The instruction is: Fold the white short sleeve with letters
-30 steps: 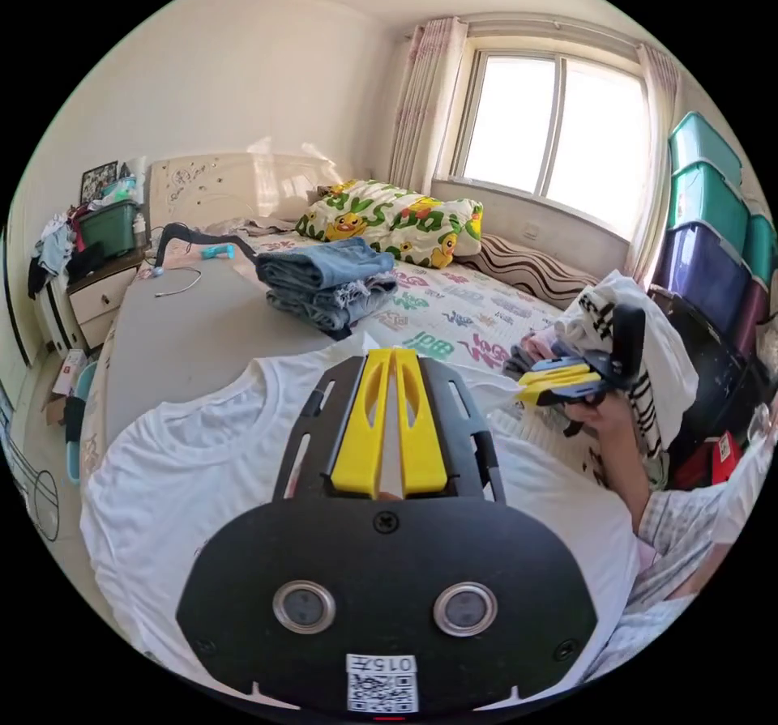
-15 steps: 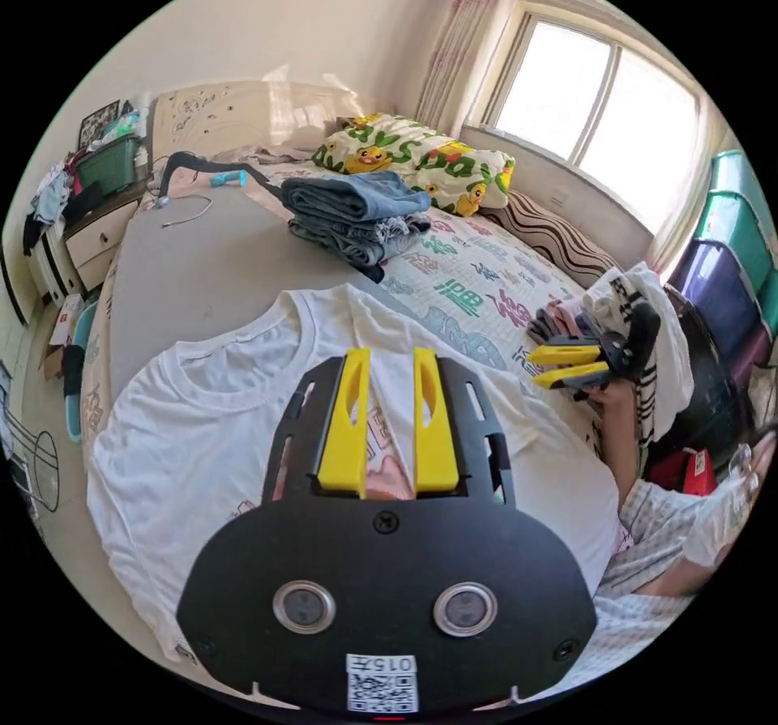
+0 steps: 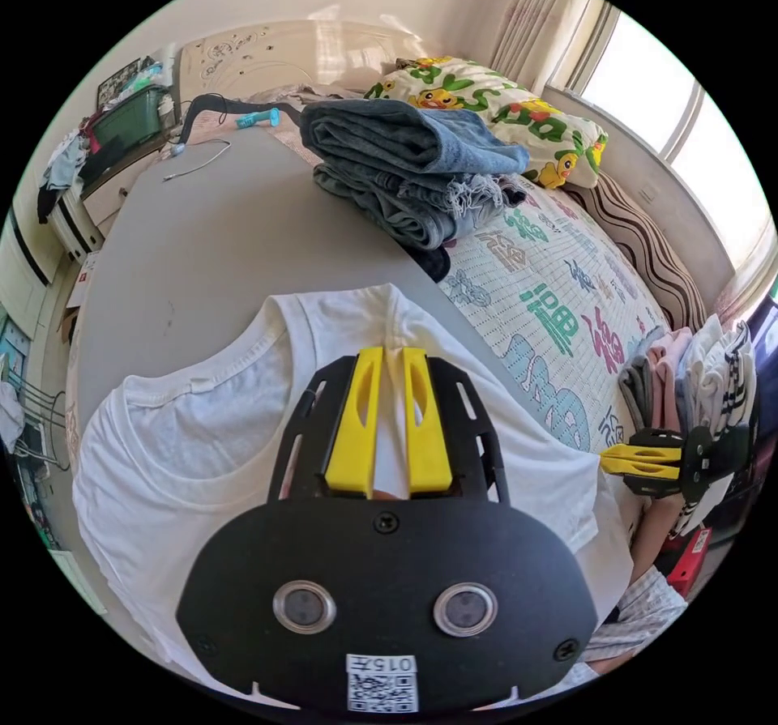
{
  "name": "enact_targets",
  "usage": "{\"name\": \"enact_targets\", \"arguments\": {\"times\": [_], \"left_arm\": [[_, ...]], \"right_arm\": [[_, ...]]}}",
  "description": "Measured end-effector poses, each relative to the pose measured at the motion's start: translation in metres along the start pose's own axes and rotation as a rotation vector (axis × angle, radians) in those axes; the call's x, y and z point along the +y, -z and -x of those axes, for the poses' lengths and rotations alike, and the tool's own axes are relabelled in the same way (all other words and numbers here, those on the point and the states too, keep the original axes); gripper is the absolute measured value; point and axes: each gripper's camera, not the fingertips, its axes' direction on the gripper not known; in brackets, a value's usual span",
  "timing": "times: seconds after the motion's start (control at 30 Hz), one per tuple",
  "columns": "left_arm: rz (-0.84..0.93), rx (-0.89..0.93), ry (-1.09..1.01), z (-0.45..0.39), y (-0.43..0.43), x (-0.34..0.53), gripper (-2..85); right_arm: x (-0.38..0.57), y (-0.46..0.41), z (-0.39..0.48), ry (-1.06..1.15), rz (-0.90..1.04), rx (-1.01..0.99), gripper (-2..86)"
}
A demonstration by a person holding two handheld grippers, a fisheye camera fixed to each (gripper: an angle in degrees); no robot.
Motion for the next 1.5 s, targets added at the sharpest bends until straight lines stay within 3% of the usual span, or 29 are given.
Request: {"name": "enact_targets", "arguments": {"times": [0.13, 0.23, 0.33, 0.43, 0.67, 0.83, 0.97, 1.13, 1.33, 1.5], "left_arm": [[-0.004, 0.009, 0.008, 0.003, 0.014, 0.002, 7.3], [-0.035, 0.072, -0.036, 0.008, 0.052, 0.031, 8.6], [-0.032, 0.186, -0.116, 0.006, 0.093, 0.085, 9.6], [-0.017, 0.237, -0.220, -0.007, 0.117, 0.135, 9.7], [0.109, 0.212, -0.364, -0.045, 0.117, 0.131, 9.7], [0.125, 0.133, -0.405, -0.056, 0.126, 0.119, 2.8], [0.116, 0.128, -0.421, -0.058, 0.152, 0.110, 0.8], [0.163, 0.043, -0.473, -0.080, 0.166, 0.103, 4.2], [-0.069, 0.152, -0.614, -0.169, 0.224, 0.107, 7.9], [-0.074, 0.120, -0.746, -0.261, 0.193, 0.110, 8.6]], "right_arm": [[0.002, 0.008, -0.008, -0.049, 0.001, -0.002, 2.0], [0.011, 0.034, -0.014, -0.078, -0.114, -0.033, 5.6], [0.013, 0.053, -0.004, 0.019, -0.211, -0.206, 7.1], [0.004, 0.046, 0.016, 0.127, -0.145, -0.253, 8.9], [-0.012, 0.019, 0.046, 0.235, 0.022, -0.167, 4.4], [-0.017, 0.021, 0.049, 0.268, 0.009, -0.217, -0.5], [-0.022, 0.024, 0.050, 0.288, -0.022, -0.288, -0.3], [-0.031, 0.017, 0.051, 0.308, 0.043, -0.304, 4.8], [-0.019, 0.036, -0.013, 0.002, -0.125, -0.174, 7.1], [-0.033, 0.005, -0.011, -0.008, -0.021, -0.157, 7.6]]}}
